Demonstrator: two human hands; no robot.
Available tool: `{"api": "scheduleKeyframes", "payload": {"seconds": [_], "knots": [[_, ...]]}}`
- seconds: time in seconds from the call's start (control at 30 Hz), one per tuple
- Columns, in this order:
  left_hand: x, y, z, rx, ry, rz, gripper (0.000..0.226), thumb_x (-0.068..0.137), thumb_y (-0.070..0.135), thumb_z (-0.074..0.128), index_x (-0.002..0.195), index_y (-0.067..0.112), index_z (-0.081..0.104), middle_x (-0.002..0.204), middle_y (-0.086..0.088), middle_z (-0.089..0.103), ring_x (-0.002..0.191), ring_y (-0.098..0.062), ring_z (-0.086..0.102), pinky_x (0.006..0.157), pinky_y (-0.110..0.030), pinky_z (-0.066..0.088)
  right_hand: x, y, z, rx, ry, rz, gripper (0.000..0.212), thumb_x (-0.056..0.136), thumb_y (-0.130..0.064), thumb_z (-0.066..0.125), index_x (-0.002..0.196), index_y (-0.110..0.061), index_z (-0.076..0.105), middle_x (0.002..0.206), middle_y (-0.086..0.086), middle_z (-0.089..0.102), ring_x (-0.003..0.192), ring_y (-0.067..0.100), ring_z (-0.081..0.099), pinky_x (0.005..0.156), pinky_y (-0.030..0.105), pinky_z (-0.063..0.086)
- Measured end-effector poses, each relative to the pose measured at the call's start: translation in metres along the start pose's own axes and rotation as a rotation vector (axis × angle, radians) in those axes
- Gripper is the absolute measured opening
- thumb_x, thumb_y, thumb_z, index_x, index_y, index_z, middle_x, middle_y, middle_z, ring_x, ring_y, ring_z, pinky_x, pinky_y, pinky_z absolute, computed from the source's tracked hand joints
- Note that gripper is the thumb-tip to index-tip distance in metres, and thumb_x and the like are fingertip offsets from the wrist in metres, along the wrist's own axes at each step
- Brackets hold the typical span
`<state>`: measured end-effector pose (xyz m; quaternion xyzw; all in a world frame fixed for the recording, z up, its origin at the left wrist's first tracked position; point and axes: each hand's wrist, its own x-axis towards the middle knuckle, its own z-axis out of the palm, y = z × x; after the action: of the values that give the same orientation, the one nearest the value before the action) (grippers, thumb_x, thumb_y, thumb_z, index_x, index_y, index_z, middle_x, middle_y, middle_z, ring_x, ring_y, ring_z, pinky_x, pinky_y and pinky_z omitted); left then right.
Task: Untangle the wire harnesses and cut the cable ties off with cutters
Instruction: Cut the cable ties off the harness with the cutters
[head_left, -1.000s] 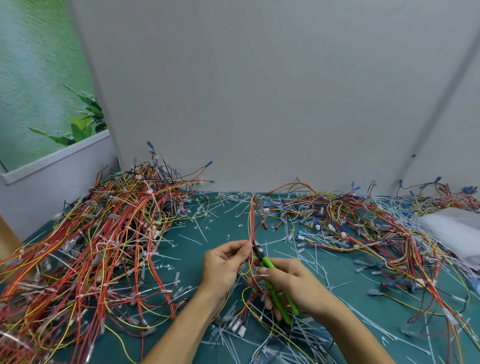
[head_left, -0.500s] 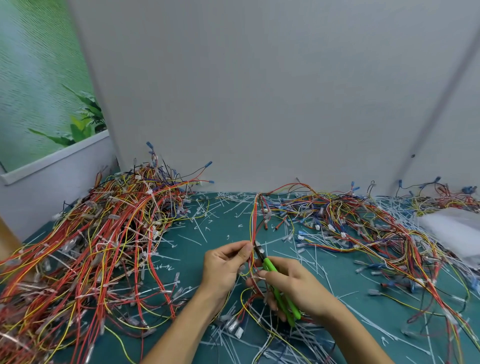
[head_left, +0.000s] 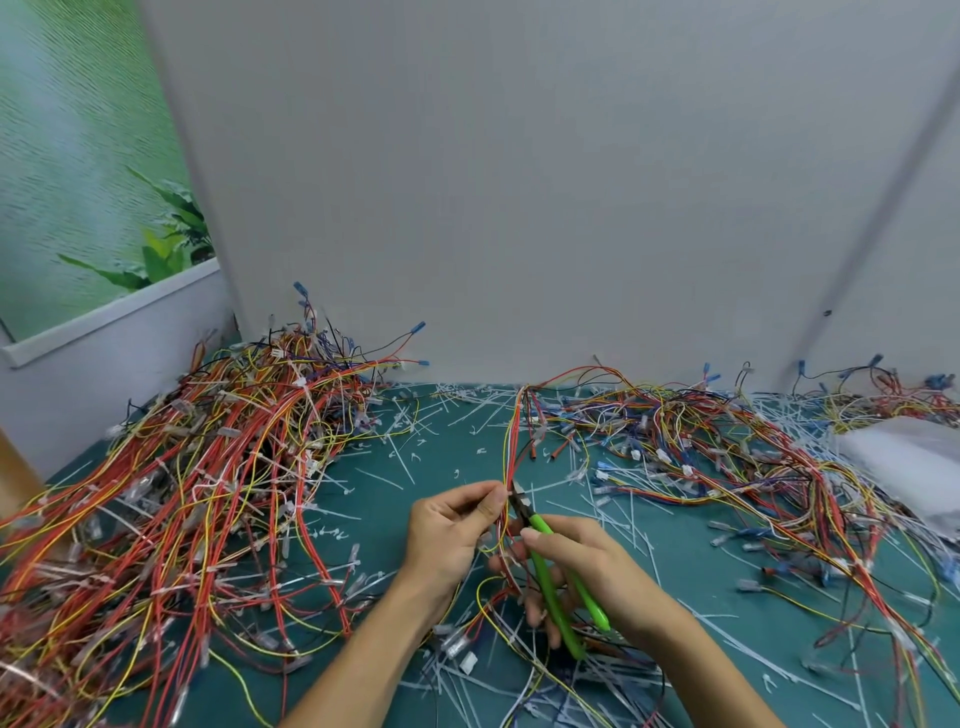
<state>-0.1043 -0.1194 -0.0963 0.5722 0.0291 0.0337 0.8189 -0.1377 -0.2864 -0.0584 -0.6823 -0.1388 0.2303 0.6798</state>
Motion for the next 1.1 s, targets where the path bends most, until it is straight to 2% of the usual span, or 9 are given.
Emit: {"api": "scheduleKeyframes", "payload": {"seconds": [0.17,0.23,0.4,0.57,0.63,0.7,0.83,0.97,1.1], "knots": [[0.000,0.001,0.000,-0.028,0.003,0.002,0.018,0.071,0.019,0.078,0.087,0.012,0.081,0.082,-0.013,0.078,0.068,-0.017,0.073,0.058,-0.022,0.057,-0.001,0.002,0.002,-0.132,0.038,-0.015,0.024,0.107,-0.013,0.050,0.118,0.008,0.055,0.097,0.005,0.077,0.047,0.019,0.057,0.040,0.026,0.047],[0.001,0.001,0.000,-0.032,0.004,-0.002,0.018,0.070,0.019,0.078,0.087,0.012,0.080,0.082,-0.013,0.078,0.067,-0.016,0.073,0.058,-0.022,0.057,0.000,0.003,0.002,-0.140,0.047,-0.021,0.024,0.108,-0.013,0.048,0.118,0.008,0.053,0.104,0.008,0.077,0.047,0.019,0.056,0.041,0.025,0.046],[0.001,-0.001,-0.001,-0.027,-0.004,0.001,0.016,0.071,0.020,0.078,0.085,0.013,0.081,0.083,-0.013,0.078,0.070,-0.018,0.073,0.059,-0.022,0.057,0.001,0.001,0.003,-0.084,0.039,-0.021,0.038,0.097,-0.025,0.055,0.115,0.009,0.054,0.110,0.017,0.075,0.046,0.023,0.053,0.040,0.027,0.045],[0.001,-0.003,0.000,-0.023,-0.003,-0.025,0.019,0.071,0.024,0.079,0.086,0.013,0.082,0.082,-0.017,0.076,0.066,-0.021,0.071,0.046,-0.025,0.053,0.002,0.003,0.002,-0.062,0.022,-0.031,0.047,0.093,-0.034,0.058,0.115,0.008,0.057,0.078,0.008,0.074,0.042,0.021,0.055,0.040,0.026,0.046],[0.001,-0.004,-0.002,-0.024,-0.007,-0.025,0.019,0.071,0.025,0.080,0.087,0.015,0.083,0.084,-0.018,0.077,0.065,-0.020,0.070,0.047,-0.026,0.054,0.004,0.008,0.002,-0.069,0.040,-0.047,0.041,0.095,-0.030,0.058,0.116,0.005,0.057,0.096,0.010,0.076,0.046,0.021,0.055,0.040,0.027,0.047],[0.003,-0.006,-0.002,-0.012,0.011,-0.019,0.019,0.070,0.027,0.080,0.086,0.019,0.083,0.083,-0.014,0.077,0.069,-0.022,0.067,0.057,-0.029,0.056,0.006,0.013,0.001,-0.114,0.070,-0.062,0.030,0.100,-0.024,0.056,0.115,0.002,0.057,0.109,0.012,0.075,0.048,0.023,0.052,0.041,0.029,0.046],[0.006,-0.008,-0.002,-0.018,0.029,-0.022,0.018,0.069,0.027,0.080,0.085,0.021,0.083,0.084,-0.013,0.078,0.078,-0.030,0.062,0.075,-0.041,0.052,0.008,0.017,0.001,-0.175,0.085,-0.077,0.020,0.104,-0.020,0.052,0.115,-0.004,0.058,0.110,0.010,0.074,0.049,0.024,0.050,0.044,0.033,0.045],[0.006,-0.008,-0.002,-0.011,0.033,-0.018,0.016,0.069,0.026,0.080,0.082,0.017,0.083,0.081,-0.011,0.077,0.077,-0.029,0.062,0.066,-0.033,0.052,0.008,0.015,0.002,-0.162,0.079,-0.061,0.020,0.104,-0.018,0.052,0.114,-0.002,0.058,0.109,0.012,0.074,0.050,0.023,0.050,0.043,0.031,0.046],[0.006,-0.008,-0.002,0.009,0.020,-0.013,0.018,0.070,0.025,0.079,0.084,0.014,0.081,0.081,-0.010,0.077,0.077,-0.026,0.066,0.064,-0.030,0.052,0.006,0.011,0.001,-0.099,0.062,-0.031,0.037,0.095,-0.029,0.056,0.112,0.004,0.058,0.109,0.015,0.074,0.050,0.023,0.054,0.041,0.029,0.047]]}}
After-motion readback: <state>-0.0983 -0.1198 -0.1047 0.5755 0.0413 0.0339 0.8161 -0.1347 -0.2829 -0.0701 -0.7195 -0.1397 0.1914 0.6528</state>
